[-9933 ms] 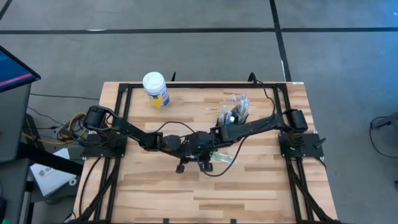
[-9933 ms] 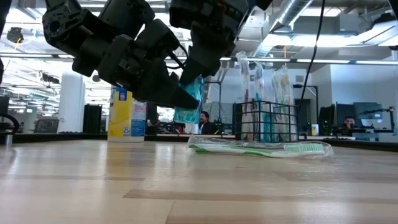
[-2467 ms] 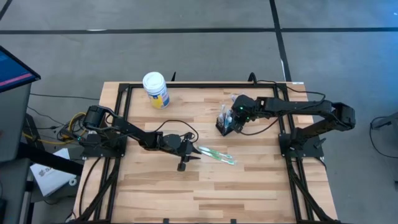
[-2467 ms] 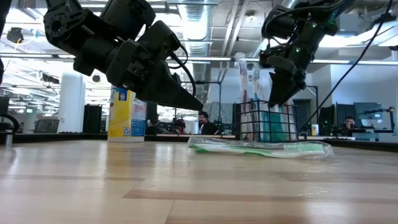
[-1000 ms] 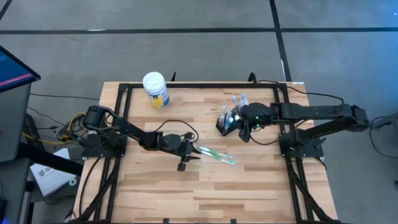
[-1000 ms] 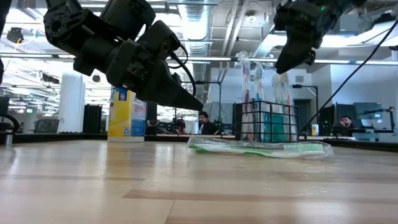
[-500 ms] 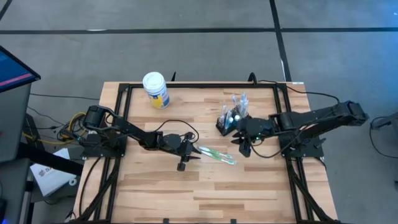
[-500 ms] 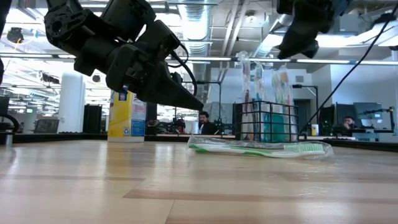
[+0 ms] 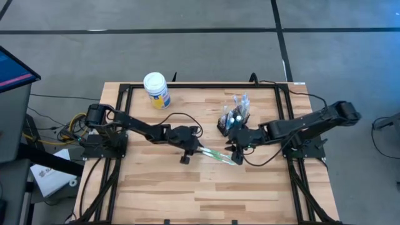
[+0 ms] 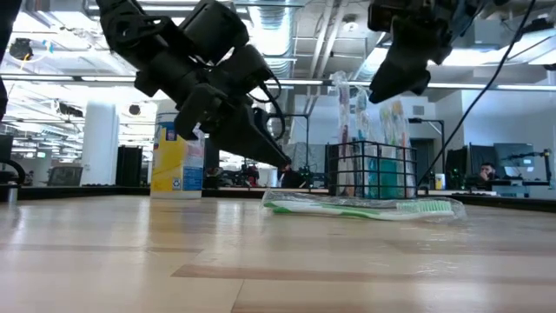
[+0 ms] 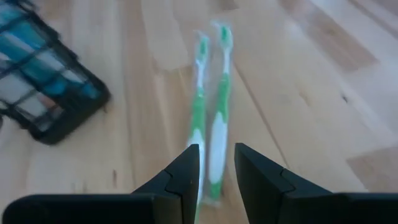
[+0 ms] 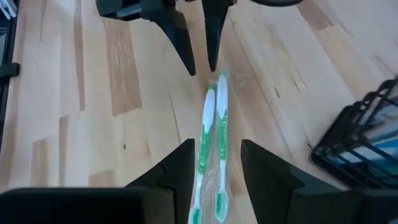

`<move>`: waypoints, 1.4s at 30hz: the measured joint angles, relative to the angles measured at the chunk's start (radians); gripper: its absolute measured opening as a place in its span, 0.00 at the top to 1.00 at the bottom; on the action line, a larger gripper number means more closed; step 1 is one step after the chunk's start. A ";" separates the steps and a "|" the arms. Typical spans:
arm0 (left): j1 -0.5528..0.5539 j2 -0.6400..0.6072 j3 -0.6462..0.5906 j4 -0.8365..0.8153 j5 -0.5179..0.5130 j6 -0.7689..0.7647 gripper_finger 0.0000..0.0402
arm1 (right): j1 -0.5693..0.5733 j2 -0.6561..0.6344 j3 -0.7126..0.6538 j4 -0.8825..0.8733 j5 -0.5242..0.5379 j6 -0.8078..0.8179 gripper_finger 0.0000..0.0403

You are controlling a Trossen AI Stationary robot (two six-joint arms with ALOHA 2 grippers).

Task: Pick & Place toothbrushing station
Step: Put the green toothbrush into the mesh organizer

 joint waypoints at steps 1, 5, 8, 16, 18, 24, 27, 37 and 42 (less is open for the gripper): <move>0.000 0.000 0.008 -0.031 0.005 0.010 0.76 | 0.000 0.008 0.000 0.007 0.000 0.000 0.70; -0.001 0.000 0.016 -0.092 0.005 0.013 0.76 | 0.000 0.033 0.000 0.043 0.000 -0.001 0.70; 0.006 0.000 0.018 -0.091 0.005 0.013 0.76 | 0.000 0.049 -0.001 0.064 0.001 -0.003 0.70; 0.013 0.004 0.024 -0.089 -0.028 0.074 0.76 | 0.000 0.063 -0.001 0.068 0.000 -0.003 0.70; 0.021 0.011 0.024 -0.094 -0.026 0.085 0.76 | 0.000 0.063 -0.001 0.071 0.000 -0.003 0.70; 0.044 0.066 0.044 -0.092 -0.014 0.087 0.76 | 0.000 0.071 -0.001 0.076 0.000 -0.003 0.70; 0.046 0.090 0.054 -0.094 -0.014 0.087 0.76 | 0.000 0.071 -0.001 0.076 0.000 -0.003 0.70; 0.045 0.146 0.084 -0.092 -0.023 0.087 0.76 | 0.000 0.071 -0.001 0.087 0.000 -0.020 0.70; 0.045 0.146 0.085 -0.092 -0.037 0.087 0.83 | 0.000 0.070 -0.001 0.096 0.000 -0.030 0.70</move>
